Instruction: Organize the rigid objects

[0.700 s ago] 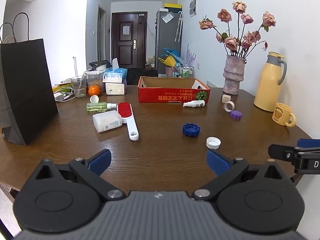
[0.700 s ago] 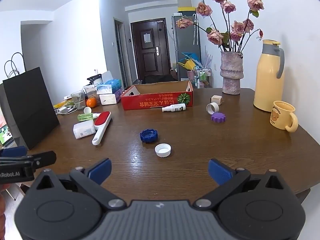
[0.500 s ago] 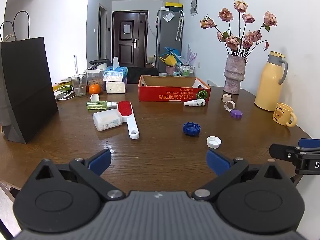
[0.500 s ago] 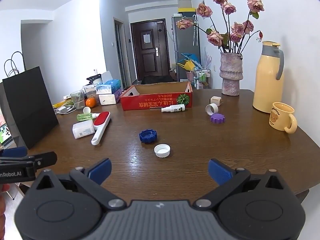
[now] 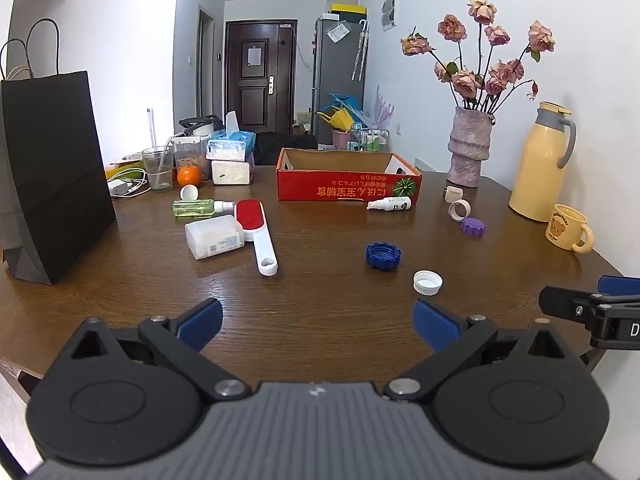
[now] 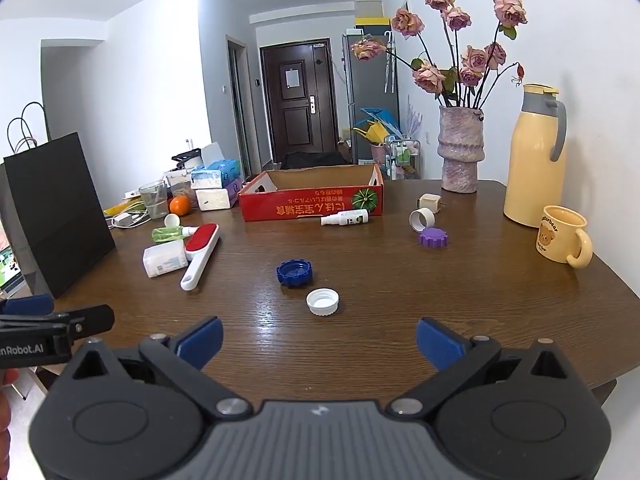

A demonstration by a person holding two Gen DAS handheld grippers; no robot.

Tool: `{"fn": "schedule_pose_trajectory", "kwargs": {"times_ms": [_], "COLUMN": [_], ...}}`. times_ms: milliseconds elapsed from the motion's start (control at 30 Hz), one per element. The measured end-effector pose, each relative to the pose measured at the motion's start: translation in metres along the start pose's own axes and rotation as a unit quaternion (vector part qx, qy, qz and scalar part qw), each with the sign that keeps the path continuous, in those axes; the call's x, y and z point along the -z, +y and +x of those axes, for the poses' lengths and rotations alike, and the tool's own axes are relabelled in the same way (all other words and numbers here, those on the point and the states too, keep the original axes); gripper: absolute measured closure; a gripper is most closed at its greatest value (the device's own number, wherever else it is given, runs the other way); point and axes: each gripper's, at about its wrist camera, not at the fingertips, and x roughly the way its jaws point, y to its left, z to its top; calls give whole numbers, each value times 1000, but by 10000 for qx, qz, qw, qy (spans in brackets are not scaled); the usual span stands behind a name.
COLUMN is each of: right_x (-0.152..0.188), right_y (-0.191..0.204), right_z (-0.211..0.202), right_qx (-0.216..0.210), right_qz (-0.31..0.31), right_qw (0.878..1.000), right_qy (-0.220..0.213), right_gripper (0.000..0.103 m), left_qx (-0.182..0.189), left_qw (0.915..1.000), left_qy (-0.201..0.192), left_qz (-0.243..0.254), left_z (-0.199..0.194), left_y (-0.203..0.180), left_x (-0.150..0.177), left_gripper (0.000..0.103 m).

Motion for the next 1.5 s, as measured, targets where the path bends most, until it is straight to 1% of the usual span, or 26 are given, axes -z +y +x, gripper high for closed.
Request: {"fn": "schedule_pose_trajectory", "kwargs": {"times_ms": [1500], "right_x": [2], "right_y": [-3], "right_z": [-2], "right_qx": [41], "right_qz": [-33], "right_qw": [10000], "right_qy": [-19], "right_gripper": [0], "left_qx": [25], "left_qw": [10000], "left_qy": [11], "left_qz": [-4], "left_z": [-1], "left_y": [-3], "left_x": [-1], "left_gripper": [0]}}
